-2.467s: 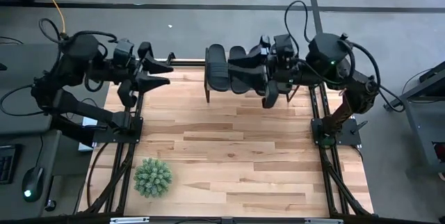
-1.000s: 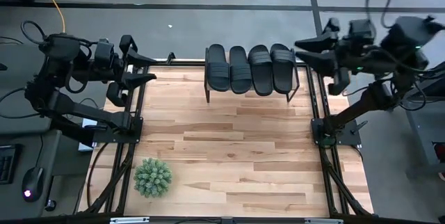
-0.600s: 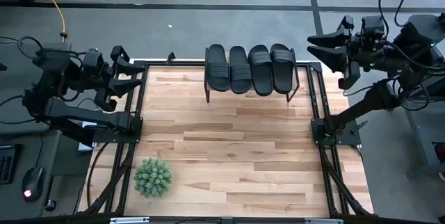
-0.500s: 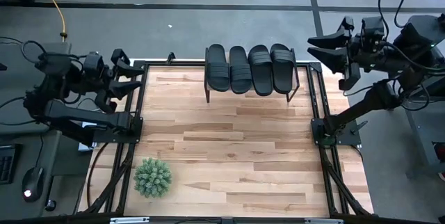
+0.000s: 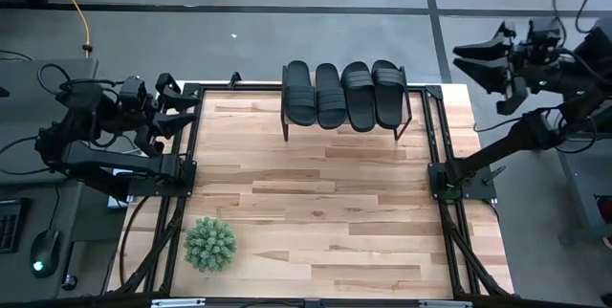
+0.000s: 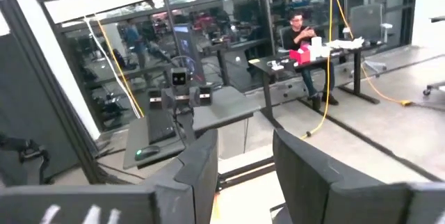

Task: Pick and place slides into the shelf
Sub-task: Return to Home Position

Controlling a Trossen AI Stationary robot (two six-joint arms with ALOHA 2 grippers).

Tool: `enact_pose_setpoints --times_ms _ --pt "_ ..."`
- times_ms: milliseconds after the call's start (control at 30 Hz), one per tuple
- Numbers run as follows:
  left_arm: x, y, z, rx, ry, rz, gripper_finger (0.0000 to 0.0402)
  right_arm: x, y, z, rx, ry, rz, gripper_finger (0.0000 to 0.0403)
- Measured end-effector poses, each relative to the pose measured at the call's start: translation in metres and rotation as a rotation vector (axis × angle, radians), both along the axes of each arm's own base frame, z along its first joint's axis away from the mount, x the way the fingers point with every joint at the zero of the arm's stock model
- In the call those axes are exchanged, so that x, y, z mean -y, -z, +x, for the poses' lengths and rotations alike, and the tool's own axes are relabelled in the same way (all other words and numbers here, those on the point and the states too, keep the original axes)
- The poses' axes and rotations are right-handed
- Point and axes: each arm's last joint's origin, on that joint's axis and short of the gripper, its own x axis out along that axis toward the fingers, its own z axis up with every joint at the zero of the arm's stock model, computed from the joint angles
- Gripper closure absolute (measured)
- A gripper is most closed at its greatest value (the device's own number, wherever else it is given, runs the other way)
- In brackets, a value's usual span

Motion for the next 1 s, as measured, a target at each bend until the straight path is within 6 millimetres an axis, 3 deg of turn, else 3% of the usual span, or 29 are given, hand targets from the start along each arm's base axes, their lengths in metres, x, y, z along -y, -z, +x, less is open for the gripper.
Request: enact_pose_setpoints --times_ms 267,600,800,1000 --pt "0.0 0.003 0.0 -0.032 -0.006 0.014 0.0224 0.002 0.002 -0.013 -0.006 -0.018 -0.023 0.0273" --pt "0.0 0.004 0.0 -0.049 -0.006 0.014 0.0224 0.011 0.015 -0.047 -0.011 0.029 0.007 0.0273" --pt "-0.001 0.005 0.0 -0.052 -0.036 0.009 0.0224 0.008 0.051 -0.035 0.009 0.038 0.01 0.0273" --pt "-0.001 0.005 0.0 -0.051 -0.037 0.009 0.0224 0.004 0.105 -0.02 0.21 -0.01 -0.003 0.0273"
